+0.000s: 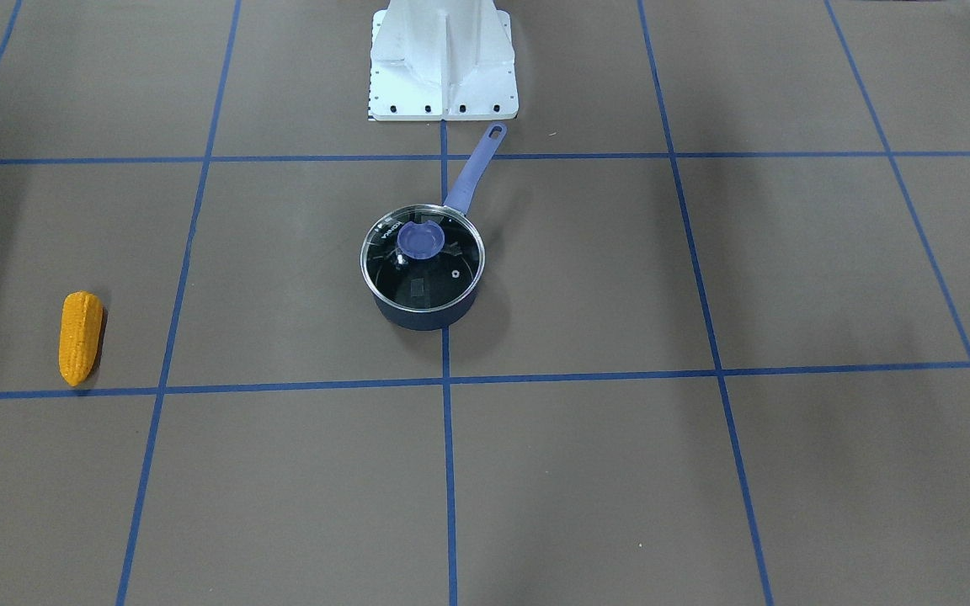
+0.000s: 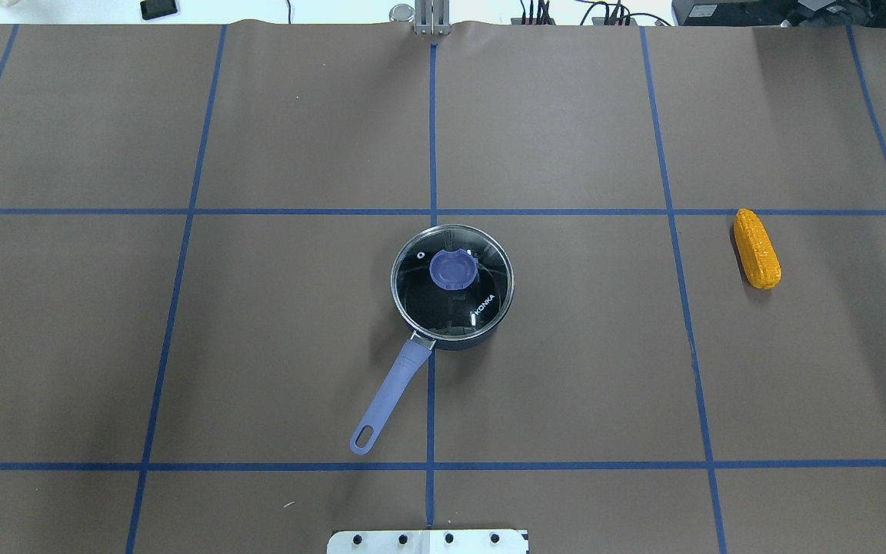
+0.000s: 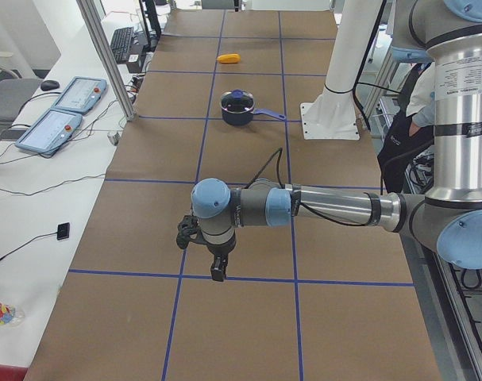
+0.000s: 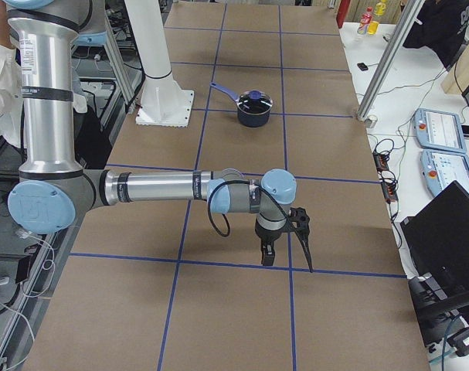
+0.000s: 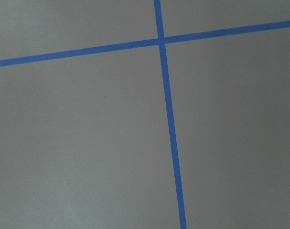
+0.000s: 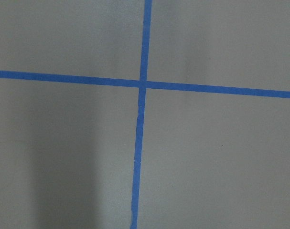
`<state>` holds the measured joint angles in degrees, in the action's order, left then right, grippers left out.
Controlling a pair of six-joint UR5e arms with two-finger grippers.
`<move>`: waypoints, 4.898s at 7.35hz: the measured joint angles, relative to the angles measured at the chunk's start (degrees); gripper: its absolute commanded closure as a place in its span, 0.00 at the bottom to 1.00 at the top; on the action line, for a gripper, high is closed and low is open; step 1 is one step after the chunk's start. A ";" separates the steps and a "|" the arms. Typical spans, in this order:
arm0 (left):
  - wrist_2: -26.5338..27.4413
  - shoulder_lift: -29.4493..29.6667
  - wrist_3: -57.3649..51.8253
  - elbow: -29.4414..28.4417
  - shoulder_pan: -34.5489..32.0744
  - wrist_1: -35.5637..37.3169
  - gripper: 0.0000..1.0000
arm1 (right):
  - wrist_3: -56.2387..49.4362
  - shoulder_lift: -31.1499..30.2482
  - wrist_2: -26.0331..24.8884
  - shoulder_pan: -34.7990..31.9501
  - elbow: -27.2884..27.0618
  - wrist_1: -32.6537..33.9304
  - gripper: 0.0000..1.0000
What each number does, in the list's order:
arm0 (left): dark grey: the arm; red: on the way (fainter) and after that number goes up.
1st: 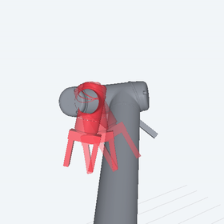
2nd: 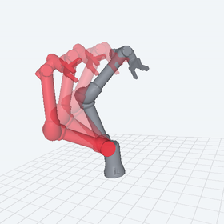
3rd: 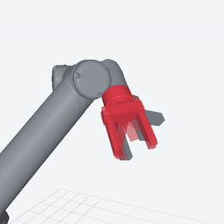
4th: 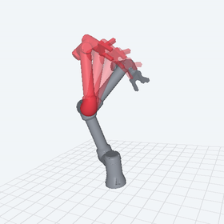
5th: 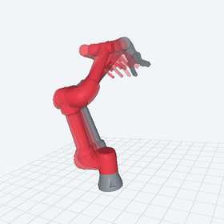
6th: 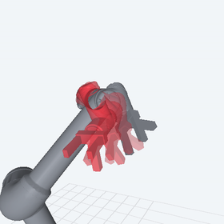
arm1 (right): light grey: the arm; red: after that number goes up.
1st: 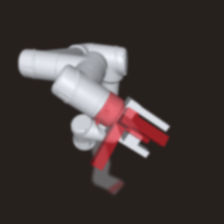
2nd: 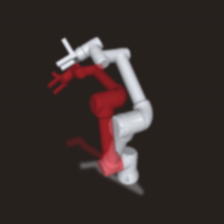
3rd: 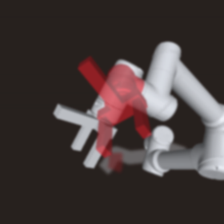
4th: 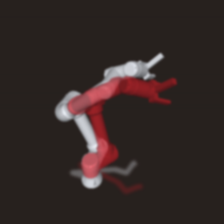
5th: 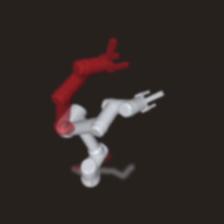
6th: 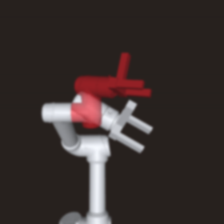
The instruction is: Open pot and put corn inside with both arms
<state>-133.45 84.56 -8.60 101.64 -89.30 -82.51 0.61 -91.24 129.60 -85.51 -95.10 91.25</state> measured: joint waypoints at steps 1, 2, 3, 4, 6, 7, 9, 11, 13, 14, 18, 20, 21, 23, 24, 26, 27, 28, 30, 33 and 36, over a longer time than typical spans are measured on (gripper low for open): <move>-0.03 0.58 0.13 0.83 0.00 -0.15 0.01 | 0.20 0.58 -0.02 0.46 -0.27 -0.37 0.00; -0.03 1.42 0.14 1.65 0.00 -0.36 0.01 | 0.53 1.67 -0.14 0.78 -0.47 -2.26 0.00; 0.00 2.87 0.13 2.12 0.00 -1.10 0.01 | 0.70 2.45 -0.35 0.91 -0.42 -6.46 0.00; 0.02 4.72 0.19 1.94 0.00 -3.47 0.01 | 0.78 2.78 -0.36 0.93 -0.12 -11.80 0.00; -0.61 7.18 0.13 -0.54 0.00 -11.02 0.01 | 0.79 2.95 -0.25 0.85 0.13 -17.10 0.00; -1.86 7.83 0.14 -0.82 0.00 -12.79 0.01 | 0.74 3.14 -0.12 0.77 0.02 -17.92 0.00; -3.78 8.83 1.38 1.13 0.86 -15.95 0.02 | 2.76 4.08 0.06 0.95 -0.42 -18.60 0.00; -3.66 10.71 13.32 4.35 5.71 -18.10 0.02 | 8.49 4.94 0.12 2.73 -0.72 -18.85 0.00; 0.63 14.10 31.10 7.60 15.61 -18.23 0.02 | 10.55 5.23 0.06 4.05 -0.77 -18.90 0.00; 4.24 17.43 41.05 8.20 22.66 -17.17 0.02 | 10.78 5.24 0.06 4.29 -0.78 -18.91 0.00; 17.43 40.09 63.86 7.21 44.93 3.80 0.01 | 10.90 5.20 0.12 4.71 -0.66 -18.88 0.00; 20.97 49.00 70.20 1.10 50.59 5.54 0.01 | 10.98 5.16 0.13 4.79 -0.62 -18.85 0.00; 22.73 53.50 72.86 -3.37 53.14 5.22 0.01 | 11.19 5.18 0.13 4.88 -0.61 -18.84 0.00; 24.26 59.22 77.68 -9.25 56.59 3.47 0.01 | 11.90 5.20 0.13 5.07 -0.61 -18.83 0.00; 24.92 60.93 79.79 -10.79 57.65 3.04 0.02 | 12.04 5.20 0.13 5.19 -0.61 -18.82 0.00; 25.46 63.41 84.24 -13.79 58.43 2.80 0.02 | 12.12 5.19 0.13 5.33 -0.47 -18.82 0.00; 25.55 63.77 86.13 -14.60 58.65 2.77 0.02 | 12.13 5.15 0.15 5.38 -0.40 -18.82 0.00; 25.59 63.86 87.11 -15.19 58.93 2.77 0.02 | 12.22 5.13 0.17 5.41 -0.38 -18.82 0.00; 25.61 63.84 87.55 -15.97 59.26 2.71 0.02 | 12.44 5.11 0.19 5.44 -0.35 -18.82 0.00; 25.63 63.67 87.55 -16.93 60.19 2.01 0.02 | 12.48 5.11 0.14 5.44 -0.29 -18.82 0.00; 27.68 63.64 87.56 -18.53 61.08 -0.82 0.59 | 12.48 5.04 0.19 5.44 -0.26 -18.82 0.00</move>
<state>-105.77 148.20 78.96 83.11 -28.21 -83.32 13.10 -86.21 129.78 -80.07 -95.36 72.42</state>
